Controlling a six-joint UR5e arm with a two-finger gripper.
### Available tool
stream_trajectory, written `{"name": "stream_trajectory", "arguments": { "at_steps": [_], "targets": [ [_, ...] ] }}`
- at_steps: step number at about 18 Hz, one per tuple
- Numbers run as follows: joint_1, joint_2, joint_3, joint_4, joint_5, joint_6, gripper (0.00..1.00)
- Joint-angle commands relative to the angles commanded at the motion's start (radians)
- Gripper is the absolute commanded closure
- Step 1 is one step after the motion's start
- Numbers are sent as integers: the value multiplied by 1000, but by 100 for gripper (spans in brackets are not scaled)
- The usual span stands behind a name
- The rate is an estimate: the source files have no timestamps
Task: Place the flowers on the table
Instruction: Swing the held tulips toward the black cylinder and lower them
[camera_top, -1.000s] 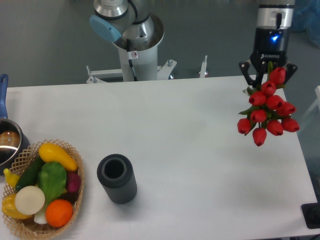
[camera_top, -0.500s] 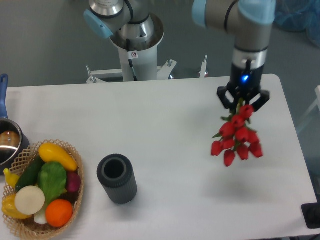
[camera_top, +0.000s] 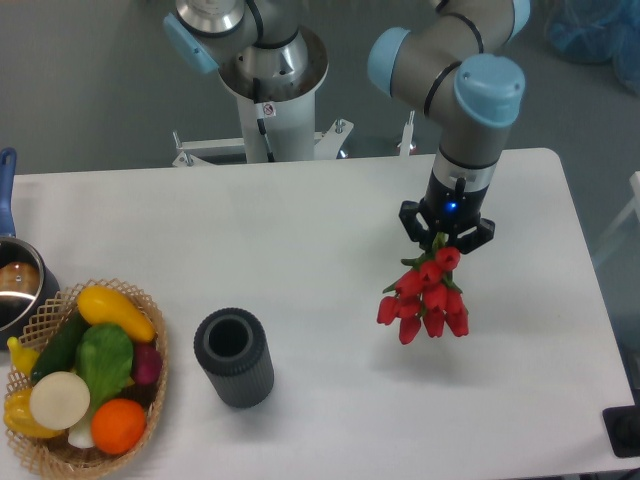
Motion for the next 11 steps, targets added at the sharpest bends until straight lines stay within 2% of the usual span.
{"name": "stream_trajectory", "arguments": {
  "at_steps": [4, 11],
  "targets": [
    [-11, -14, -2, -31, -8, -3, 70],
    [-18, -26, -20, -31, -8, -5, 70]
  ]
}}
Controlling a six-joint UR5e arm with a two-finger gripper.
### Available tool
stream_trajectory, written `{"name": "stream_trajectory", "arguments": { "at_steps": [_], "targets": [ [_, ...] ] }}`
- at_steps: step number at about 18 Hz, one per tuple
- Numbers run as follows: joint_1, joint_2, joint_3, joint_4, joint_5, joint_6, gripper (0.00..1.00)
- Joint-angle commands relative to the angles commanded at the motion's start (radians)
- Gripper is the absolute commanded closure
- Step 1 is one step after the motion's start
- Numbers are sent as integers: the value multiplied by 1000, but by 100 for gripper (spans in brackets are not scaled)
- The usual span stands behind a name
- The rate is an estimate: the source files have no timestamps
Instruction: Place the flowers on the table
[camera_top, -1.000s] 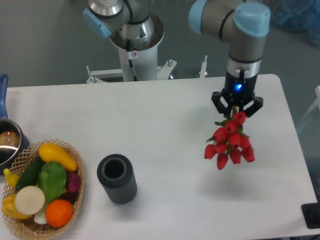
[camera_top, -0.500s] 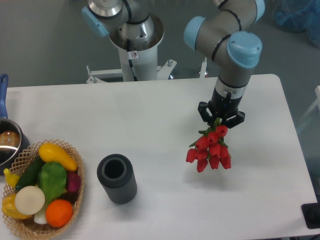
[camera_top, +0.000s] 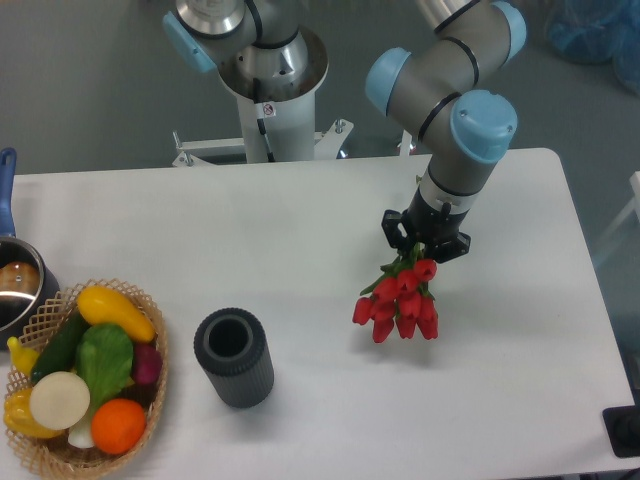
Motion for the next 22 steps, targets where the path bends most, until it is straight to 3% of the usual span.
{"name": "stream_trajectory", "arguments": {
  "at_steps": [13, 14, 16, 17, 18, 22],
  "targets": [
    [-8, -49, -3, 12, -3, 0, 68],
    [-8, -49, -3, 14, -3, 0, 60],
    [-8, -46, 0, 14, -3, 0, 52],
    [-6, -46, 5, 17, -2, 0, 41],
    [-6, -46, 9, 15, -2, 0, 39],
    [-3, -41, 24, 20, 0, 2, 4]
  ]
}}
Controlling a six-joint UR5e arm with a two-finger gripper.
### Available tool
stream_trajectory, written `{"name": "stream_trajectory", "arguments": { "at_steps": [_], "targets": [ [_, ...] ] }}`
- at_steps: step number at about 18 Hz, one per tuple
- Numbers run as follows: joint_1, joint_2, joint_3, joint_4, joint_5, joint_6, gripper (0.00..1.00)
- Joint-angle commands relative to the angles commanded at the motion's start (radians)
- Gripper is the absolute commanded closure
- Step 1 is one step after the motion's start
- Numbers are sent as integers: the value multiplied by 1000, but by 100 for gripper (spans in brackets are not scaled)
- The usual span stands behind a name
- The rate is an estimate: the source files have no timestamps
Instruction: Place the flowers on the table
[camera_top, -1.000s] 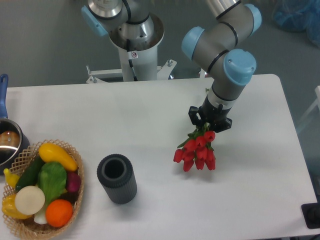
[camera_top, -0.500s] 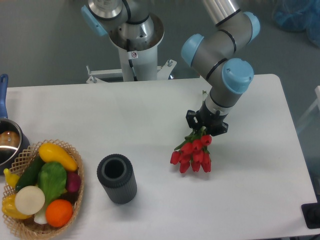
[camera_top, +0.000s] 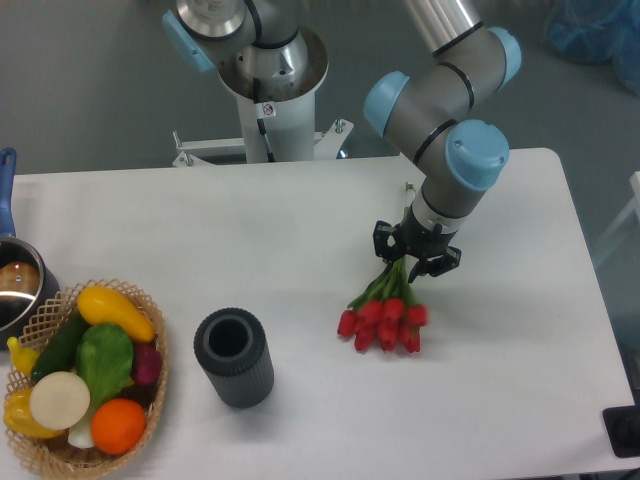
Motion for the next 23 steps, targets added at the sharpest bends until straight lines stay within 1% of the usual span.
{"name": "stream_trajectory", "arguments": {
  "at_steps": [1, 4, 6, 8, 10, 11, 15, 20, 23],
  "targets": [
    [0, 3, 9, -2, 2, 0, 0],
    [9, 21, 46, 3, 3, 5, 0],
    [17, 40, 69, 43, 5, 3, 0],
    [32, 67, 71, 98, 3, 3, 0],
    [51, 92, 77, 133, 3, 5, 0],
    [61, 104, 87, 140, 3, 0, 0],
    [84, 152, 120, 140, 6, 14, 0],
    [121, 209, 115, 141, 6, 41, 0],
    [130, 225, 107, 141, 6, 63, 0]
  ]
}}
